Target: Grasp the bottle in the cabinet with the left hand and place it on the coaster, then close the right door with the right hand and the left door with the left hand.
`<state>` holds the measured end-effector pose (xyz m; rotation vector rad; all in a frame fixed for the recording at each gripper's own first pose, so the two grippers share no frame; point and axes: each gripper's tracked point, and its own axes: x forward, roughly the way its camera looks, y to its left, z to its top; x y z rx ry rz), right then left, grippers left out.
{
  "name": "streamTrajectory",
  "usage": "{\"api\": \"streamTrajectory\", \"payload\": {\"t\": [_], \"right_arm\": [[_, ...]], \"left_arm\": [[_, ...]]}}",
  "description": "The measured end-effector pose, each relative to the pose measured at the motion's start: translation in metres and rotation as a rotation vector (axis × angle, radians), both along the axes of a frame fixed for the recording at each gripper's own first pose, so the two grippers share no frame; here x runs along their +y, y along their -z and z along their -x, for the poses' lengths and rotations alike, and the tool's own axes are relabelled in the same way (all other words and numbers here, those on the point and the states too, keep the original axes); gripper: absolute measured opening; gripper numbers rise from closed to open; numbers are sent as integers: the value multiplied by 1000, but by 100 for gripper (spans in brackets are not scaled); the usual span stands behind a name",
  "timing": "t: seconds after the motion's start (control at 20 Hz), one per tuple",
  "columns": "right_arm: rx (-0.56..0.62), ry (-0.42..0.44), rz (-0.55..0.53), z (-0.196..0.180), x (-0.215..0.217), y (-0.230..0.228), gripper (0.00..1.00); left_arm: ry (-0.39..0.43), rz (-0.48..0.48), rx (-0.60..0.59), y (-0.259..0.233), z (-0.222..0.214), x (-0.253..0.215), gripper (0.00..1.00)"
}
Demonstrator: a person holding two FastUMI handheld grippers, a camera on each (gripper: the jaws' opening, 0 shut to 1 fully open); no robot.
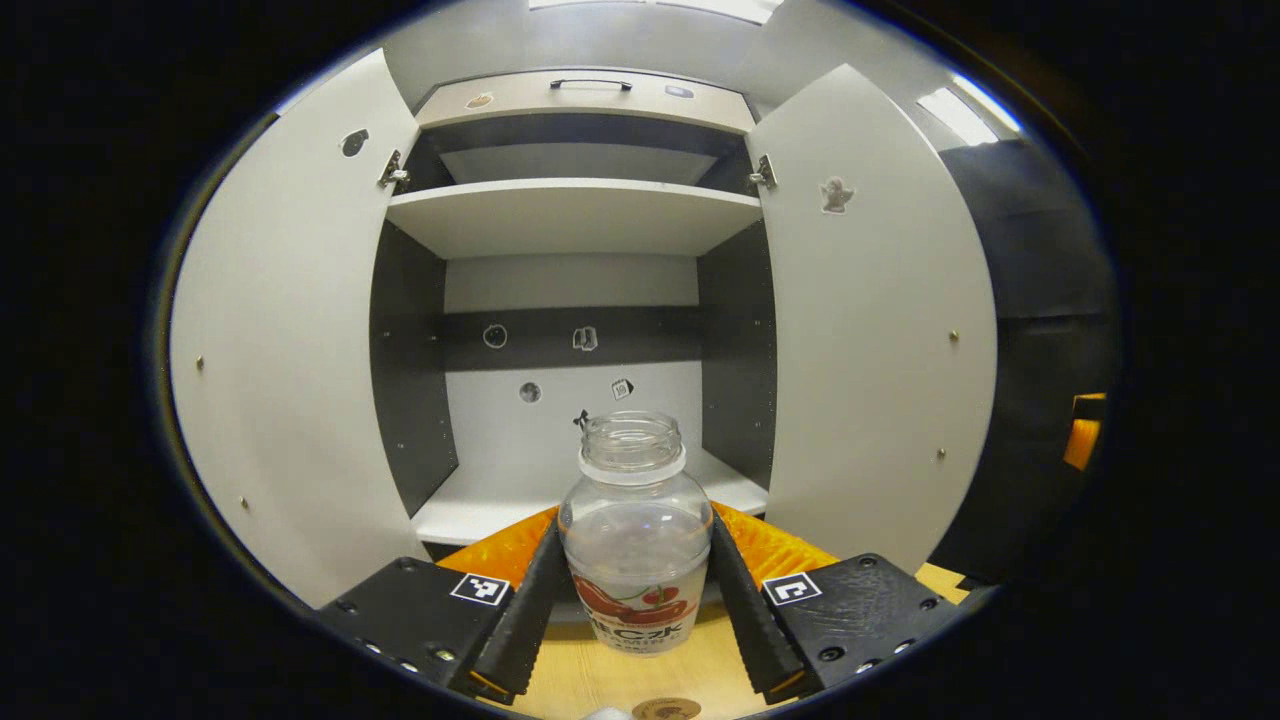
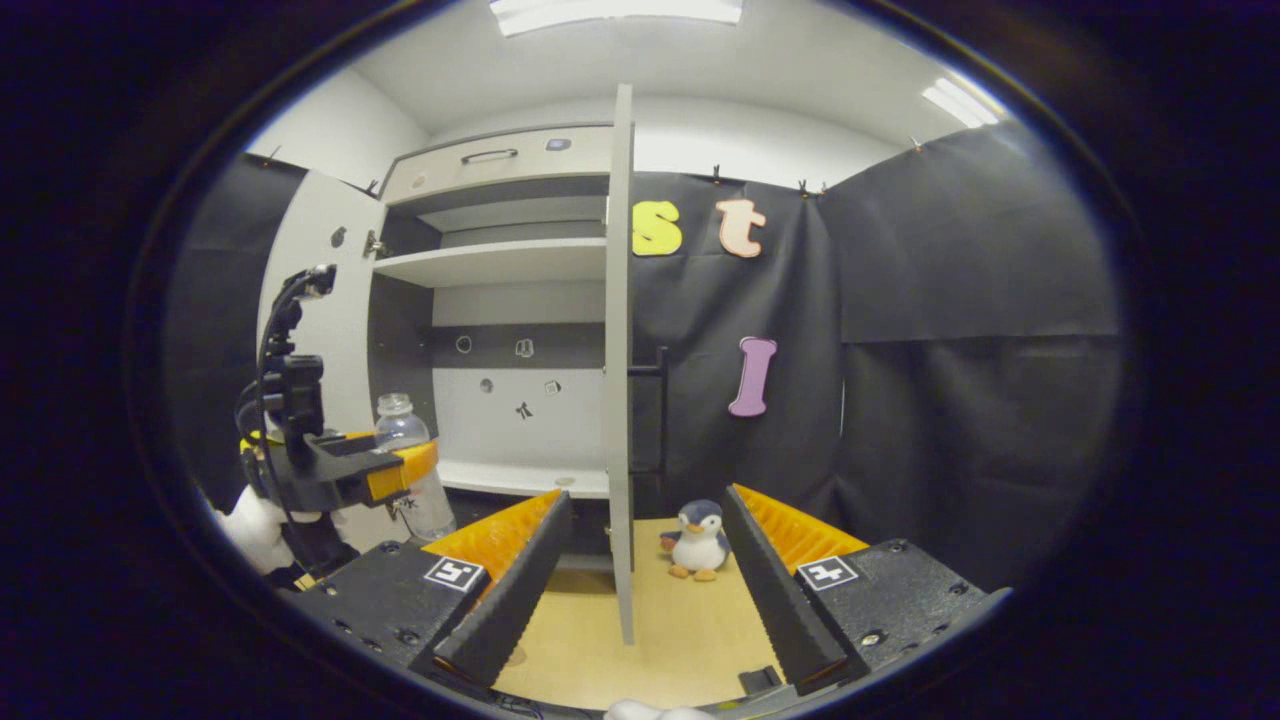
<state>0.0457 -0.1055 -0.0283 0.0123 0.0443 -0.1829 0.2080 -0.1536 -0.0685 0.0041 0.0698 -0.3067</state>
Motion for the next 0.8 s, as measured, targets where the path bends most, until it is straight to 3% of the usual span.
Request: {"api": "streamTrajectory", "payload": {"t": [0.2,0.35,0.6,0.8], "right_arm": [[23,40,-12,19,-5,11,99],[31,53,-6,28,-5,13,99],[36,80,27,33,-10,13,99],[64,98,64,38,-15,20,99]], "left_arm": [[1,25,13,53,38,6,80],[8,-8,11,99,56,5,77],[48,104,161,183,65,-9,77],[51,87,238,238,63,-14,77]]}}
